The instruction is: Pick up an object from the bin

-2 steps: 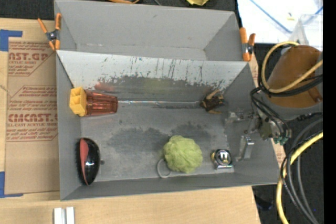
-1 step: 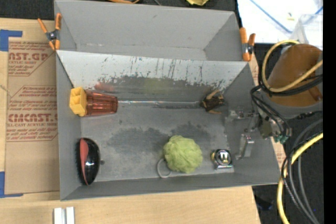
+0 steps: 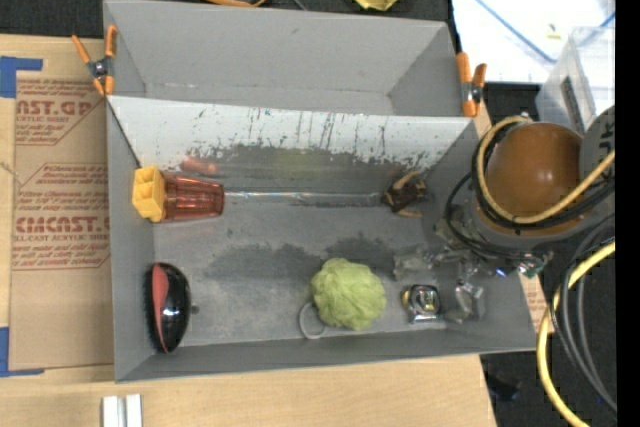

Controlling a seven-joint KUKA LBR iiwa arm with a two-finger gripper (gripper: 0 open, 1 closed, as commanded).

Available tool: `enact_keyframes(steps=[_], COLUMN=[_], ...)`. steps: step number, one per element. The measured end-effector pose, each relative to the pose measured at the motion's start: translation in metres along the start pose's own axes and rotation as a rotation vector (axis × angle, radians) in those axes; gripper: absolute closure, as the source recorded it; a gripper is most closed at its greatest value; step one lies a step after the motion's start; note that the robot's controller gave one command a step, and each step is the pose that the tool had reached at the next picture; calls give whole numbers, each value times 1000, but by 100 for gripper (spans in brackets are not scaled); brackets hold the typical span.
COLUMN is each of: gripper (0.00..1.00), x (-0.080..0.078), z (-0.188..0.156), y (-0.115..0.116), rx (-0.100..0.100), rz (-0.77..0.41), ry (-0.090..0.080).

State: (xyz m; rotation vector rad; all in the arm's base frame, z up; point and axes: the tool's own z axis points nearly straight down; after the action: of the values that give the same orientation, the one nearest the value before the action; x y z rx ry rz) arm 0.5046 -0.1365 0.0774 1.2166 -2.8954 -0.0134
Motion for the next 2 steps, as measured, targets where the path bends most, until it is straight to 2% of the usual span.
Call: enact_keyframes(steps=[1,2], gripper=[0,0], x=[14,1], z=[-31,-24], y=[-4,25], rx=[9,-3], rz=[451,-483], ry=[-2,-5])
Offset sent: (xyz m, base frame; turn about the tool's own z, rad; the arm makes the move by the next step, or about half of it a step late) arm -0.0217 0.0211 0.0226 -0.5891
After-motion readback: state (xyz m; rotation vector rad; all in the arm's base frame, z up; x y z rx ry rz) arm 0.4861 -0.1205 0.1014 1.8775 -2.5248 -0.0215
